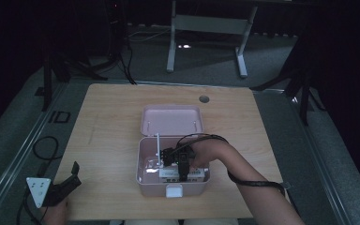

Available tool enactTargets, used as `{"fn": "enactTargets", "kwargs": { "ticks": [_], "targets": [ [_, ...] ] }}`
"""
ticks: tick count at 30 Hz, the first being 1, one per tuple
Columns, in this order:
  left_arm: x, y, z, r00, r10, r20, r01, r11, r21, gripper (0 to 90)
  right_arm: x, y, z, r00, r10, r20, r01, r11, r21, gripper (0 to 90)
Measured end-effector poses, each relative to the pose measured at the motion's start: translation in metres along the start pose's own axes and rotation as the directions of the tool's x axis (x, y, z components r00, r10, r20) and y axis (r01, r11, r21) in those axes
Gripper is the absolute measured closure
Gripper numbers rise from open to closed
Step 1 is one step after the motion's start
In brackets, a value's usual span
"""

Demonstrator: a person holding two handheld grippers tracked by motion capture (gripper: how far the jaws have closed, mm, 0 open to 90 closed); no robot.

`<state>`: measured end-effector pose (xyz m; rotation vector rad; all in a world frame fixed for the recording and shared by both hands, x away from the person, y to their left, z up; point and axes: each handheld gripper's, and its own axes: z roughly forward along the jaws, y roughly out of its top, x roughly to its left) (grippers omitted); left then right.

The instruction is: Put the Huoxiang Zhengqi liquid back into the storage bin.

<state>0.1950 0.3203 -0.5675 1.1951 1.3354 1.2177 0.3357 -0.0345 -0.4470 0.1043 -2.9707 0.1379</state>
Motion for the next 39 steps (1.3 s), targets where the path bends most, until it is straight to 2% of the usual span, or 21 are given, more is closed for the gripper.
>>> {"fn": "enactTargets", "kwargs": {
  "ticks": [8,14,18,21,25,27,28,30,31,33,35,37,39],
  "targets": [
    [0.0,0.0,0.0,1.0,-0.001,0.0,0.001,1.0,-0.001,2.0,0.001,-0.004,-0.019,0.9998,0.01,0.017,-0.009,1.0,-0.009,53.2],
    [0.0,0.0,0.0,1.0,-0.001,0.0,0.001,1.0,0.0,2.0,0.001,-0.014,-0.044,0.9986,0.013,0.052,-0.012,1.0,-0.026,53.0],
    [0.0,0.0,0.0,1.0,-0.003,0.002,0.003,1.0,0.0,2.0,0.001,-0.026,-0.064,0.9982,0.018,0.057,-0.014,0.998,-0.068,52.4],
    [0.0,0.0,0.0,1.0,-0.003,0.002,0.002,1.0,0.0,2.0,-0.001,-0.037,-0.076,0.996,0.028,0.085,-0.019,0.994,-0.104,47.2],
    [0.0,0.0,0.0,1.0,-0.001,0.001,0.001,1.0,0.001,2.0,-0.005,-0.057,-0.09,0.9889,0.068,0.132,-0.044,0.984,-0.174,37.0],
    [0.0,0.0,0.0,1.0,0.001,0.001,-0.001,1.0,0.001,2.0,-0.008,-0.066,-0.095,0.9853,0.093,0.143,-0.059,0.973,-0.222,27.5],
    [0.0,0.0,0.0,1.0,0.0,0.001,0.0,1.0,0.0,2.0,-0.01,-0.071,-0.097,0.9827,0.112,0.148,-0.073,0.966,-0.247,25.6],
    [0.0,0.0,0.0,1.0,0.001,0.0,-0.001,1.0,-0.002,2.0,-0.011,-0.082,-0.1,0.9801,0.106,0.168,-0.053,0.955,-0.293,17.0],
    [0.0,0.0,0.0,1.0,0.002,0.0,-0.002,1.0,-0.002,2.0,-0.012,-0.087,-0.1,0.9783,0.112,0.174,-0.055,0.951,-0.303,15.7],
    [-0.001,0.0,0.0,1.0,0.003,0.001,-0.003,1.0,-0.002,2.0,-0.016,-0.097,-0.099,0.9765,0.147,0.158,-0.09,0.943,-0.32,13.2],
    [-0.001,0.0,0.0,1.0,0.003,0.0,-0.003,1.0,-0.003,2.0,-0.018,-0.106,-0.097,0.9679,0.156,0.197,-0.085,0.942,-0.324,13.6],
    [0.0,0.0,0.0,1.0,0.003,0.001,-0.003,1.0,-0.001,2.0,-0.023,-0.115,-0.095,0.964,0.193,0.183,-0.124,0.936,-0.33,13.6],
    [-0.001,0.0,0.0,1.0,0.003,0.0,-0.003,1.0,-0.002,2.0,-0.026,-0.125,-0.093,0.9609,0.21,0.18,-0.141,0.931,-0.336,13.6]
  ]
}}
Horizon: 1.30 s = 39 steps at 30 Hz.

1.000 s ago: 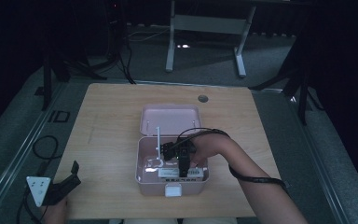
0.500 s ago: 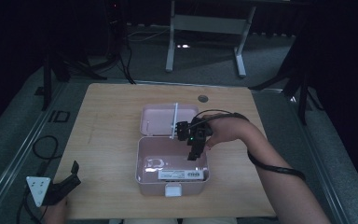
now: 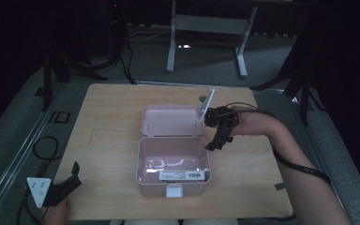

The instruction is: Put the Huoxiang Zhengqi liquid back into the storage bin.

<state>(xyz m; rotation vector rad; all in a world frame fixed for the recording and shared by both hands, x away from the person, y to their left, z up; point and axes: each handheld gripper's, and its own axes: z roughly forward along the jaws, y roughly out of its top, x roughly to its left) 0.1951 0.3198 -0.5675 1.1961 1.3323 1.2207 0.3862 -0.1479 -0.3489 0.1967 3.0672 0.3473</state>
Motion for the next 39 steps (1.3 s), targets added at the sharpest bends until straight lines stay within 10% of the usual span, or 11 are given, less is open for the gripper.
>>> {"fn": "enactTargets", "kwargs": {
  "ticks": [15,26,32,39],
  "targets": [
    [0.0,0.0,0.0,1.0,0.003,0.002,-0.003,1.0,0.003,2.0,-0.028,-0.055,0.015,0.9786,0.169,0.118,-0.154,0.98,-0.123,13.7],
    [0.0,0.0,0.0,1.0,0.003,0.001,-0.003,1.0,0.002,2.0,-0.03,-0.078,0.062,0.9596,0.249,0.131,-0.22,0.955,-0.201,13.7],
    [0.0,0.0,0.0,1.0,0.003,0.001,-0.003,1.0,0.002,2.0,-0.03,-0.089,0.083,0.9426,0.304,0.138,-0.259,0.927,-0.273,13.7],
    [0.0,0.0,0.0,1.0,0.003,0.001,-0.003,1.0,0.003,2.0,-0.026,-0.104,0.11,0.8979,0.407,0.168,-0.308,0.853,-0.423,13.3]
  ]
}}
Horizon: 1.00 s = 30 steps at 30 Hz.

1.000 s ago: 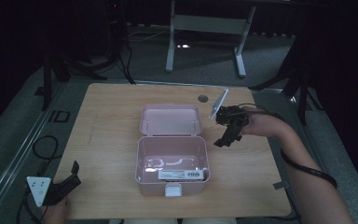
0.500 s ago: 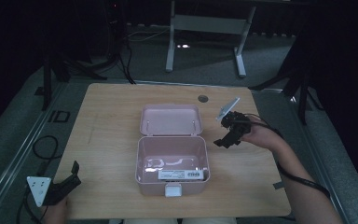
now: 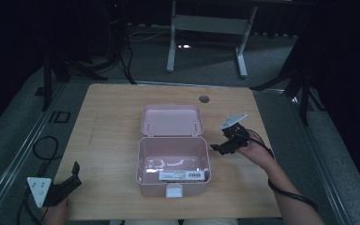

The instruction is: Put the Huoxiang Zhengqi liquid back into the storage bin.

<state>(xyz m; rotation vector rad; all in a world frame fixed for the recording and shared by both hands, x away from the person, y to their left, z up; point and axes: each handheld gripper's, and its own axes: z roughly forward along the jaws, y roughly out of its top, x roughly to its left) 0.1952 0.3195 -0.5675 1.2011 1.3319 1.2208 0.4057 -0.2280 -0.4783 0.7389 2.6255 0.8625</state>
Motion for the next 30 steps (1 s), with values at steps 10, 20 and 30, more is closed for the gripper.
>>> {"fn": "enactTargets", "kwargs": {
  "ticks": [10,20,30],
  "targets": [
    [0.0,0.0,0.0,1.0,0.0,0.0,0.0,1.0,0.001,2.0,-0.005,-0.029,0.011,0.9885,0.081,0.128,-0.067,0.992,-0.11,13.3],
    [0.0,0.0,0.0,1.0,-0.002,-0.001,0.002,1.0,0.0,2.0,-0.018,-0.054,0.004,0.9631,0.174,0.205,-0.136,0.973,-0.187,13.1],
    [0.0,0.0,0.0,1.0,0.0,0.0,0.0,1.0,0.001,2.0,-0.034,-0.084,-0.01,0.9186,0.292,0.266,-0.229,0.942,-0.244,13.2]
  ]
}}
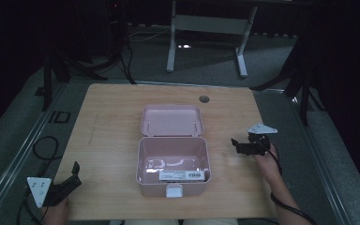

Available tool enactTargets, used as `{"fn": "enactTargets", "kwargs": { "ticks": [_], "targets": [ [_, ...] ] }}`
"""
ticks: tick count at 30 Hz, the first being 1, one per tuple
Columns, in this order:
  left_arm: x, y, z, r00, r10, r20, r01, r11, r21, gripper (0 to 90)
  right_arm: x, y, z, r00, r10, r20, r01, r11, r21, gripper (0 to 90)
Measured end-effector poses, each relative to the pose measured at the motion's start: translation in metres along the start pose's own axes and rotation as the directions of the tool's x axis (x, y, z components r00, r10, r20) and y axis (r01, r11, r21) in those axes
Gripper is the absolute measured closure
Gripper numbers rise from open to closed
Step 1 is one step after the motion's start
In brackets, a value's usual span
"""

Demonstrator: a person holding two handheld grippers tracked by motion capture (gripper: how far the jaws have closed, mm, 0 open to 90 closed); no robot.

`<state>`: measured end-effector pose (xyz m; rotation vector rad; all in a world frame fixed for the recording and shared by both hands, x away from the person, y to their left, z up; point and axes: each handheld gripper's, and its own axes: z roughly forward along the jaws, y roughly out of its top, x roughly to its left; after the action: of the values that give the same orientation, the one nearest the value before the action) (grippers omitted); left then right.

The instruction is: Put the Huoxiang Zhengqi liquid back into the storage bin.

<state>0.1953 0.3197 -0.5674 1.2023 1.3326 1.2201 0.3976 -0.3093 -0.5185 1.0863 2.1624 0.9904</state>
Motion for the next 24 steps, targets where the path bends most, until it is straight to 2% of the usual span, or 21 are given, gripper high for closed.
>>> {"fn": "enactTargets", "kwargs": {
  "ticks": [7,8,9,15,18,19,20,21,22,24],
  "targets": [
    [0.0,0.0,0.0,1.0,0.0,-0.002,0.0,1.0,-0.002,2.0,-0.012,-0.019,-0.008,0.9982,0.042,0.042,-0.042,0.999,-0.01,12.8],
    [0.0,0.0,0.0,1.0,0.0,-0.002,0.0,1.0,-0.001,2.0,-0.013,-0.021,-0.01,0.9974,0.045,0.056,-0.044,0.999,-0.011,12.8],
    [0.0,0.0,0.0,1.0,0.0,-0.002,0.0,1.0,0.0,2.0,-0.017,-0.026,-0.014,0.9953,0.068,0.07,-0.066,0.997,-0.026,12.6],
    [0.0,0.0,0.0,1.0,-0.001,-0.004,0.001,1.0,-0.002,2.0,-0.021,-0.038,-0.021,0.9887,0.117,0.094,-0.113,0.992,-0.048,12.2],
    [0.0,0.0,0.0,1.0,-0.003,-0.004,0.003,1.0,-0.003,2.0,-0.024,-0.044,-0.025,0.9791,0.168,0.115,-0.159,0.984,-0.081,11.4],
    [0.0,0.0,0.0,1.0,-0.003,-0.004,0.003,1.0,-0.003,2.0,-0.024,-0.044,-0.025,0.9791,0.168,0.115,-0.159,0.984,-0.081,11.4],
    [0.0,0.0,0.0,1.0,-0.006,-0.004,0.006,1.0,-0.004,2.0,-0.025,-0.048,-0.026,0.9705,0.193,0.145,-0.18,0.979,-0.096,11.4],
    [0.0,0.0,0.0,1.0,-0.006,-0.004,0.006,1.0,-0.004,2.0,-0.025,-0.048,-0.026,0.9705,0.193,0.145,-0.18,0.979,-0.096,11.4],
    [0.0,0.0,0.0,1.0,-0.005,-0.004,0.005,1.0,-0.004,2.0,-0.028,-0.052,-0.028,0.9598,0.232,0.159,-0.217,0.971,-0.105,11.4],
    [0.0,0.0,0.0,1.0,-0.003,-0.003,0.003,1.0,-0.004,2.0,-0.029,-0.056,-0.03,0.9537,0.253,0.162,-0.236,0.965,-0.118,11.4]
  ]
}}
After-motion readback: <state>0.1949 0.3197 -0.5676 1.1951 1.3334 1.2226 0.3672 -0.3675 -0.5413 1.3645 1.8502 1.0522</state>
